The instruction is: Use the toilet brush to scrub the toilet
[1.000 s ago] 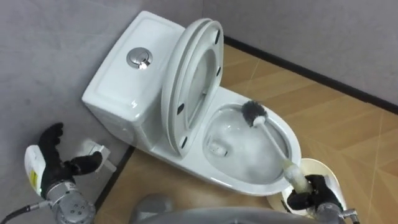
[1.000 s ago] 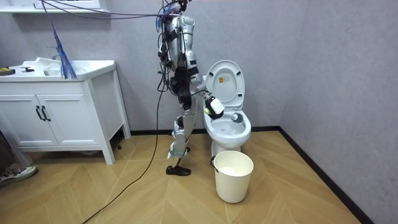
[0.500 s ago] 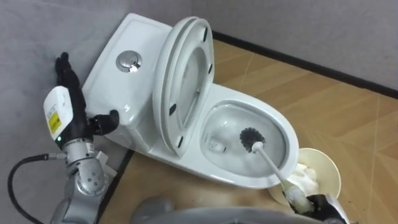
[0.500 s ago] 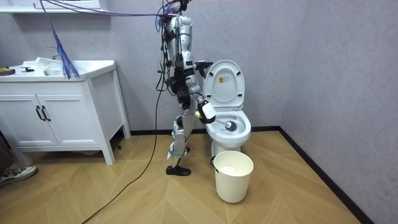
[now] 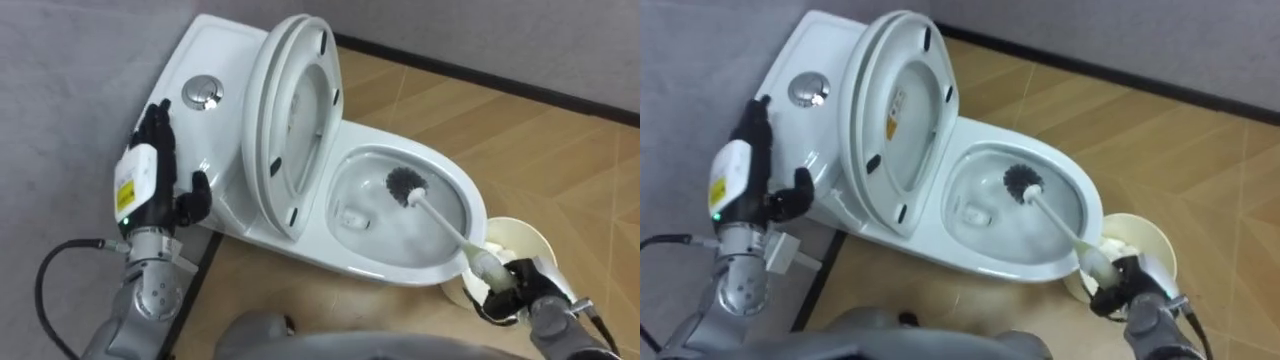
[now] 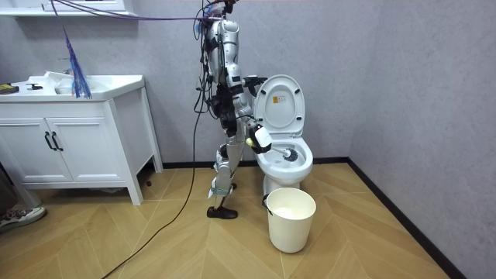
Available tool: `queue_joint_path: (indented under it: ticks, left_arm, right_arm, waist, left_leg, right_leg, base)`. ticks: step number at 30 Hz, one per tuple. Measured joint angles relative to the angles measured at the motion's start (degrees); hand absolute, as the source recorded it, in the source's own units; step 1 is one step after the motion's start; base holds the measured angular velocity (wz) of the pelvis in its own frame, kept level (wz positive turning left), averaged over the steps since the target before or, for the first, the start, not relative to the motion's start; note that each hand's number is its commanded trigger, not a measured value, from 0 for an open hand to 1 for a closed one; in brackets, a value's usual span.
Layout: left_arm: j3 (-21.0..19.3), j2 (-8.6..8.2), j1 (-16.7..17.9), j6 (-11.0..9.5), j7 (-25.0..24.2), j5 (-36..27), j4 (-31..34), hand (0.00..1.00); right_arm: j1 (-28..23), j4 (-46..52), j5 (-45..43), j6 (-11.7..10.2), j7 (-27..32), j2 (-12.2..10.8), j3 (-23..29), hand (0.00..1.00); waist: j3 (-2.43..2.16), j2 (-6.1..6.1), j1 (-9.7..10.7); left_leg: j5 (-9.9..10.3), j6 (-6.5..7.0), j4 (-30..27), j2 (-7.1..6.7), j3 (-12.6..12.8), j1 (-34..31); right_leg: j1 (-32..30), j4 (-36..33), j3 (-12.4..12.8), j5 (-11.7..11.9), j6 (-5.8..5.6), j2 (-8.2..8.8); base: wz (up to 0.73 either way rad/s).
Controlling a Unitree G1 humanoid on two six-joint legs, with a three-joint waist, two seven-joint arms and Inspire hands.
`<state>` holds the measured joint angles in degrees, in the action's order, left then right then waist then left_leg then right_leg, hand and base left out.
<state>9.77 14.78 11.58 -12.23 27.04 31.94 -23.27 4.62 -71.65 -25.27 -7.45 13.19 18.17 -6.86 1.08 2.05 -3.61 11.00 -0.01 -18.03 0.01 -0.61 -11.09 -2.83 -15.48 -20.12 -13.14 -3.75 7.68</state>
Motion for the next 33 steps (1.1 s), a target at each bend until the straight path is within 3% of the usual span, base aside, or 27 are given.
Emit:
queue_joint_path:
  ticks: [5, 7, 11, 14, 17, 19, 21, 25, 27, 31, 33]
  left_arm:
    - [1.35, -0.10, -5.89, -3.39, -0.94, -0.50, -4.57, 0.00]
    - [1.83, -0.17, -8.31, -3.83, -1.13, -0.78, -4.98, 0.00]
    - [2.56, 0.05, -12.96, -5.25, -1.24, -0.99, -5.49, 0.00]
    - [4.10, 0.49, -15.64, -5.89, -1.23, -1.19, -4.88, 0.00]
    - [5.39, 0.56, -16.61, -6.09, -1.23, -1.24, -3.97, 0.00]
    - [5.82, 0.62, -16.80, -6.22, -1.10, -1.24, -3.15, 0.00]
    - [6.50, 0.79, -16.93, -6.58, -0.90, -1.79, -2.04, 0.00]
    - [7.36, 1.87, -16.93, -6.58, 0.02, -2.67, -0.46, 0.00]
    - [7.41, 1.95, -17.49, -6.58, 0.20, -2.69, -0.27, 0.00]
    - [8.13, 2.05, -18.13, -6.61, 1.43, -2.69, -0.21, 0.00]
    - [8.60, 2.86, -18.12, -6.61, 2.63, -3.08, 0.38, 0.00]
  right_arm:
    - [4.32, -1.93, -5.42, 0.05, 1.29, 2.16, -1.66, 1.00]
    - [6.10, -1.96, -8.00, 0.26, 1.92, 2.85, -2.05, 1.00]
    - [10.70, -1.86, -9.36, 0.86, 3.74, 3.32, -3.27, 1.00]
    - [13.61, -1.87, -9.53, 0.87, 4.55, 5.58, -6.88, 1.00]
    - [15.49, -1.94, -10.47, 1.28, 4.99, 7.29, -8.89, 1.00]
    - [16.45, -1.98, -11.55, 1.66, 5.01, 8.22, -9.91, 1.00]
    - [17.06, -1.20, -13.72, 3.04, 5.01, 8.90, -10.95, 1.00]
    - [17.87, 1.06, -17.08, 5.10, 4.85, 8.92, -13.31, 1.00]
    - [17.93, 2.45, -17.82, 6.48, 4.71, 9.37, -14.62, 1.00]
    - [18.24, 3.26, -18.13, 7.59, 4.58, 10.53, -16.18, 1.00]
    - [18.55, 3.52, -18.16, 8.15, 4.76, 10.57, -16.51, 1.00]
  waist:
    - [0.27, 0.08, -1.97]
    - [0.51, 0.21, -2.94]
    - [1.46, 0.97, -4.30]
    - [1.70, 0.69, -6.48]
    - [1.77, 0.09, -7.88]
    - [1.75, -0.04, -8.37]
    - [1.76, -0.08, -9.41]
    - [1.79, -0.52, -9.50]
    - [2.02, -1.13, -9.54]
    - [2.18, -1.88, -9.78]
    - [2.16, -1.92, -9.89]
  left_leg:
    - [-0.99, 0.42, -2.26, -0.49, -0.45, -5.57]
    - [-1.11, 0.62, -3.75, -0.60, -0.47, -8.12]
    - [-1.55, 1.04, -6.25, -0.87, -0.63, -14.25]
    - [-2.59, 1.22, -6.71, -0.88, -0.15, -17.63]
    - [-2.71, 1.34, -7.85, -0.88, -0.03, -20.21]
    - [-2.82, 1.41, -8.20, -1.68, -0.05, -21.66]
    - [-2.84, 1.47, -9.11, -1.68, 0.34, -23.50]
    - [-2.84, 1.43, -10.15, -1.59, 0.30, -26.22]
    - [-2.75, 1.41, -10.97, -1.52, 0.21, -27.65]
    - [-2.74, 1.46, -11.40, -1.57, 0.32, -29.74]
    - [-2.86, 1.35, -11.43, -1.52, 0.45, -30.94]
  right_leg:
    - [-6.17, -4.53, -0.44, -0.36, 0.62, 1.30]
    - [-8.86, -6.38, -0.34, -0.43, 0.75, 1.74]
    - [-15.43, -10.62, 0.02, -1.27, 1.11, 2.98]
    - [-19.62, -12.27, 0.44, -0.70, 1.51, 3.48]
    - [-22.25, -13.59, 0.45, -0.72, 1.59, 3.77]
    - [-24.23, -15.55, 0.65, -1.10, 1.67, 4.52]
    - [-26.84, -17.60, 1.22, -1.62, 1.73, 5.26]
    - [-29.64, -19.10, 1.14, -1.86, 1.98, 5.47]
    - [-30.67, -19.45, 1.03, -1.92, 2.11, 5.42]
    - [-32.79, -19.37, 1.48, -1.78, 2.30, 5.24]
    - [-34.35, -19.44, 1.87, -1.59, 2.50, 5.02]
  base:
    - [0.07]
    - [0.00]
    - [0.04]
    - [-0.06]
    - [0.00]
    - [0.02]
    - [0.00]
    - [0.00]
    - [0.00]
    - [-0.07]
    - [-0.10]
